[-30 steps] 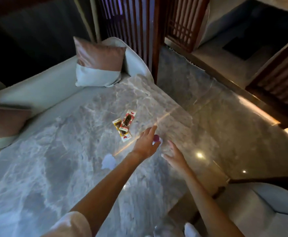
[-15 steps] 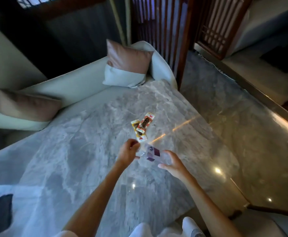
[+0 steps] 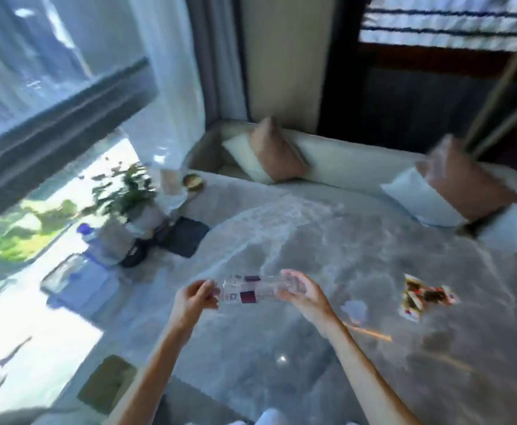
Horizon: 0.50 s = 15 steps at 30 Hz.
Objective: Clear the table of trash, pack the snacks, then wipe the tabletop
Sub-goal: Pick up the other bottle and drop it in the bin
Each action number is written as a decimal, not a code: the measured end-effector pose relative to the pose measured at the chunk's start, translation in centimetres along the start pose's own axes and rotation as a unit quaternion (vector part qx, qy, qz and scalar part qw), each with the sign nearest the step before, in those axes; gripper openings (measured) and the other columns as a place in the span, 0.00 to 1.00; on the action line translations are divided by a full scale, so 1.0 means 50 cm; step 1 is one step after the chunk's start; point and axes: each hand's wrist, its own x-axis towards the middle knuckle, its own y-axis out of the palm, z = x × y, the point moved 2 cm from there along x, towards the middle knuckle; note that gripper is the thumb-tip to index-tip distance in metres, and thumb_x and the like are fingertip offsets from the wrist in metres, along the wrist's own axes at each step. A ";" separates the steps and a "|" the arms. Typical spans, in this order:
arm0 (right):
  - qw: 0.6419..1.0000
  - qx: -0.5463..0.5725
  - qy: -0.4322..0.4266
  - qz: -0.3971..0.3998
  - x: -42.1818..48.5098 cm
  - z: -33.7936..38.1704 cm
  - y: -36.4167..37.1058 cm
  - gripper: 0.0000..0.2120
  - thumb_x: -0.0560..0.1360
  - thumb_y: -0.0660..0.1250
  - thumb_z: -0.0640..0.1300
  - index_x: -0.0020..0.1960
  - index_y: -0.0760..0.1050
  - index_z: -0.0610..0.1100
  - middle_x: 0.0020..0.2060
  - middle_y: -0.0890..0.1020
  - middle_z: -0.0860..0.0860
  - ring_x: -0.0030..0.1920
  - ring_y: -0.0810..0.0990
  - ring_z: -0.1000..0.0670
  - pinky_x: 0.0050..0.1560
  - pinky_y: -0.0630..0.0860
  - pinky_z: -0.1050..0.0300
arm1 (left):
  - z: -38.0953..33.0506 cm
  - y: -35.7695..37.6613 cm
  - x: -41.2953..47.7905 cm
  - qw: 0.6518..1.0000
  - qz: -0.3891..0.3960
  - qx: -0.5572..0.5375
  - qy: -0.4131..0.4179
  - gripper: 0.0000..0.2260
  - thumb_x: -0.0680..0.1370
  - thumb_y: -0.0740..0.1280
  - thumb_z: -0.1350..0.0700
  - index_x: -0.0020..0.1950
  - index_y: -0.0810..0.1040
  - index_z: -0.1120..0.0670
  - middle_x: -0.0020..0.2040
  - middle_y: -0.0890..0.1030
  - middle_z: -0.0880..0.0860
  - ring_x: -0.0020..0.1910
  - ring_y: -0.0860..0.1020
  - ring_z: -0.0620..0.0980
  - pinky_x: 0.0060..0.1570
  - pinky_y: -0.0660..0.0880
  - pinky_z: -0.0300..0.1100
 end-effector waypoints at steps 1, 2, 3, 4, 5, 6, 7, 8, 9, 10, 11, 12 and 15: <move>1.000 -0.004 -0.005 0.029 0.017 0.014 0.058 0.20 0.68 0.78 0.41 0.57 0.78 0.51 0.54 0.79 0.57 0.48 0.79 0.71 0.46 0.75 0.75 | 0.003 -0.060 -0.013 0.999 -0.033 -0.009 0.006 0.09 0.81 0.62 0.61 0.50 0.79 0.66 0.40 0.81 0.61 0.33 0.76 0.53 0.31 0.78 0.36; 0.998 -0.011 -0.008 0.057 0.032 0.026 0.118 0.20 0.68 0.78 0.42 0.58 0.78 0.50 0.54 0.79 0.57 0.48 0.78 0.73 0.45 0.75 0.75 | 0.008 -0.120 -0.028 0.998 -0.064 -0.021 0.011 0.09 0.81 0.62 0.62 0.50 0.79 0.66 0.40 0.81 0.62 0.32 0.77 0.52 0.31 0.78 0.36; 0.996 -0.022 -0.009 0.086 0.043 0.037 0.184 0.22 0.67 0.79 0.44 0.58 0.78 0.50 0.53 0.79 0.59 0.49 0.79 0.72 0.47 0.76 0.73 | 0.016 -0.182 -0.044 0.995 -0.095 -0.036 0.014 0.09 0.81 0.61 0.62 0.50 0.79 0.66 0.40 0.80 0.62 0.31 0.77 0.51 0.30 0.78 0.36; 0.993 -0.038 -0.009 0.114 0.051 0.047 0.250 0.23 0.65 0.80 0.48 0.58 0.79 0.51 0.53 0.79 0.61 0.52 0.80 0.68 0.50 0.78 0.68 | 0.025 -0.241 -0.062 0.991 -0.122 -0.050 0.015 0.09 0.81 0.61 0.63 0.50 0.79 0.66 0.39 0.80 0.62 0.32 0.77 0.51 0.30 0.78 0.35; 0.988 -0.055 -0.010 0.142 0.057 0.056 0.318 0.24 0.64 0.80 0.51 0.58 0.79 0.52 0.51 0.79 0.61 0.54 0.80 0.61 0.53 0.79 0.62 | 0.037 -0.300 -0.081 0.987 -0.149 -0.061 0.013 0.08 0.82 0.61 0.63 0.49 0.78 0.65 0.40 0.80 0.62 0.33 0.77 0.52 0.31 0.78 0.35; 0.983 -0.072 -0.014 0.169 0.060 0.064 0.387 0.23 0.64 0.79 0.51 0.57 0.79 0.52 0.49 0.79 0.61 0.53 0.80 0.56 0.52 0.78 0.59 | 0.052 -0.360 -0.101 0.982 -0.177 -0.072 0.009 0.08 0.82 0.60 0.63 0.49 0.79 0.64 0.40 0.80 0.62 0.34 0.77 0.53 0.31 0.79 0.35; 0.977 -0.087 -0.020 0.196 0.061 0.069 0.455 0.22 0.64 0.78 0.51 0.56 0.79 0.52 0.46 0.79 0.60 0.50 0.79 0.54 0.48 0.77 0.61 | 0.068 -0.416 -0.121 0.975 -0.207 -0.084 0.003 0.09 0.82 0.61 0.62 0.50 0.79 0.63 0.40 0.80 0.62 0.36 0.77 0.54 0.32 0.79 0.36; 0.969 -0.102 -0.027 0.224 0.062 0.073 0.522 0.21 0.64 0.78 0.52 0.56 0.79 0.52 0.43 0.79 0.60 0.46 0.79 0.55 0.43 0.75 0.64 | 0.086 -0.472 -0.141 0.967 -0.237 -0.098 -0.005 0.09 0.82 0.61 0.61 0.52 0.79 0.64 0.41 0.80 0.62 0.37 0.77 0.54 0.32 0.79 0.36; 0.961 -0.115 -0.034 0.250 0.062 0.074 0.590 0.20 0.65 0.78 0.52 0.56 0.79 0.53 0.42 0.79 0.59 0.43 0.79 0.58 0.39 0.74 0.68 | 0.103 -0.525 -0.162 0.957 -0.266 -0.117 -0.014 0.09 0.82 0.61 0.61 0.54 0.78 0.65 0.43 0.80 0.62 0.38 0.78 0.54 0.32 0.80 0.36; 0.953 -0.124 -0.040 0.273 0.061 0.073 0.656 0.19 0.66 0.78 0.50 0.55 0.79 0.52 0.42 0.80 0.57 0.40 0.79 0.60 0.37 0.74 0.69 | 0.119 -0.577 -0.185 0.946 -0.294 -0.133 -0.024 0.10 0.82 0.61 0.61 0.55 0.78 0.66 0.44 0.80 0.63 0.39 0.79 0.55 0.34 0.82 0.38; 0.946 -0.129 -0.042 0.295 0.060 0.069 0.724 0.17 0.68 0.77 0.47 0.56 0.78 0.51 0.44 0.81 0.54 0.39 0.79 0.61 0.35 0.74 0.70 | 0.134 -0.626 -0.210 0.935 -0.320 -0.150 -0.034 0.10 0.81 0.62 0.61 0.55 0.78 0.66 0.46 0.80 0.63 0.42 0.80 0.57 0.38 0.83 0.42; 0.938 -0.135 -0.044 0.317 0.057 0.064 0.789 0.16 0.70 0.76 0.44 0.57 0.78 0.50 0.46 0.81 0.51 0.38 0.80 0.62 0.35 0.75 0.70 | 0.147 -0.673 -0.239 0.925 -0.340 -0.163 -0.039 0.09 0.81 0.63 0.60 0.54 0.78 0.66 0.47 0.80 0.64 0.45 0.81 0.59 0.41 0.84 0.45; 0.911 -0.146 -0.043 0.384 0.027 0.051 0.958 0.27 0.68 0.76 0.48 0.65 0.74 0.46 0.53 0.82 0.46 0.47 0.84 0.58 0.43 0.79 0.65 | 0.187 -0.784 -0.326 0.898 -0.377 -0.222 -0.045 0.09 0.80 0.64 0.59 0.51 0.78 0.65 0.45 0.80 0.65 0.45 0.82 0.60 0.38 0.83 0.41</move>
